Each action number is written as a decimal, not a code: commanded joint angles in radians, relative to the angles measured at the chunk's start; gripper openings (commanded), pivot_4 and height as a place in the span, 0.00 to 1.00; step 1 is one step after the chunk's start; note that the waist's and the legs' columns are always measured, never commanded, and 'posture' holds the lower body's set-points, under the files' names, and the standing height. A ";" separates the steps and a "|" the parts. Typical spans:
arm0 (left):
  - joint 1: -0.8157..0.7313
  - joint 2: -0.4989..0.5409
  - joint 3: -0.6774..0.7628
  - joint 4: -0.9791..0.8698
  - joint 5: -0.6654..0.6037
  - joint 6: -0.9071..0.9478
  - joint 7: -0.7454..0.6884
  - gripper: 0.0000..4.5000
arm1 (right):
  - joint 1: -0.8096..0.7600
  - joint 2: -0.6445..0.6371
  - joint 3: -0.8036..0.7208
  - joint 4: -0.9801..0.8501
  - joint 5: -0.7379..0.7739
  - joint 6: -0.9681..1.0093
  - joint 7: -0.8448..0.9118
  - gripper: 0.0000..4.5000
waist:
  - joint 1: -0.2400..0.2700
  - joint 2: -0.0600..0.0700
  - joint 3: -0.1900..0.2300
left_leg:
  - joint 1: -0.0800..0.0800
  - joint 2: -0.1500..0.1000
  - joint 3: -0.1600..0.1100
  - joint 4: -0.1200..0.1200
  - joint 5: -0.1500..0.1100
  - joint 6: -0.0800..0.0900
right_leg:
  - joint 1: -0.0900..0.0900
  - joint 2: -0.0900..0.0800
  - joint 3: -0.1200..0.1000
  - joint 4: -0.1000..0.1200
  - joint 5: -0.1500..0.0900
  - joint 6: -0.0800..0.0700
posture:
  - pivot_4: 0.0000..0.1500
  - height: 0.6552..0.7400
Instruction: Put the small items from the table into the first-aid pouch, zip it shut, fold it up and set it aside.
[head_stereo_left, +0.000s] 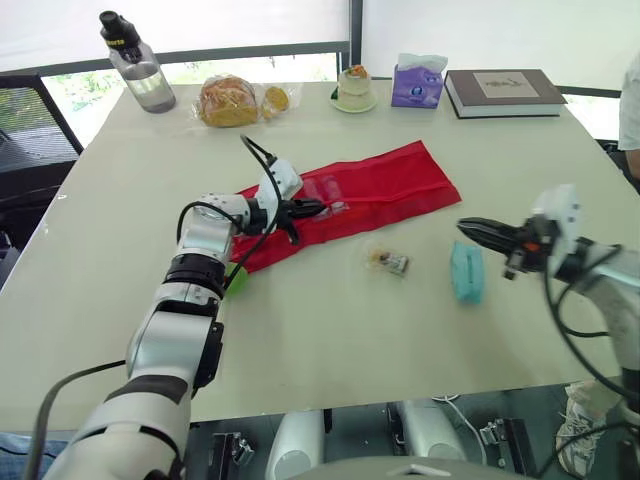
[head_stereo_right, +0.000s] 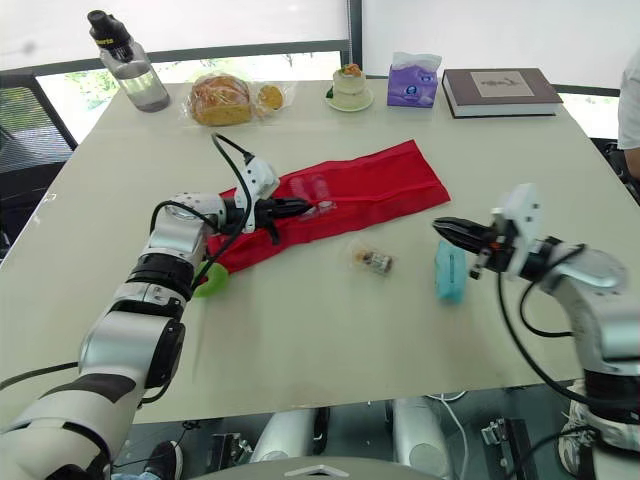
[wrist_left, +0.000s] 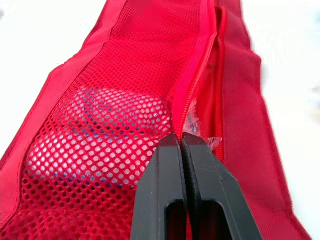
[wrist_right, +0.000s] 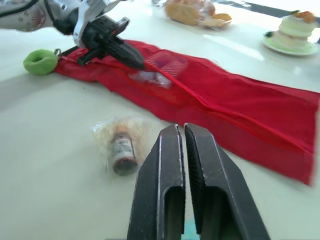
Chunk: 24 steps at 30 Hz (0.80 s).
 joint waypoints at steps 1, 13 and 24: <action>-0.029 0.031 0.006 0.029 0.015 -0.042 -0.015 0.00 | 0.066 -0.092 -0.189 -0.091 0.143 0.056 0.066 0.42 | 0.001 0.000 0.000 | 0.000 0.000 0.000 0.000 0.000 0.000 | 0.000 0.000 0.000 0.000 0.000 0.000 | 1.00 1.00; -0.052 0.037 0.006 0.074 0.029 -0.068 -0.043 0.00 | 0.223 -0.331 -0.543 -0.033 0.294 0.170 0.210 0.99 | 0.001 0.000 0.000 | 0.000 0.000 0.000 0.000 0.000 0.000 | 0.001 0.000 0.000 0.000 0.000 0.000 | 1.00 1.00; -0.040 0.037 0.011 0.022 0.022 -0.044 -0.060 0.00 | 0.176 -0.409 -0.480 0.050 0.290 0.156 0.277 0.99 | 0.001 0.000 0.000 | 0.000 0.000 0.001 0.001 0.000 0.000 | 0.001 0.000 0.000 -0.001 0.000 0.001 | 1.00 1.00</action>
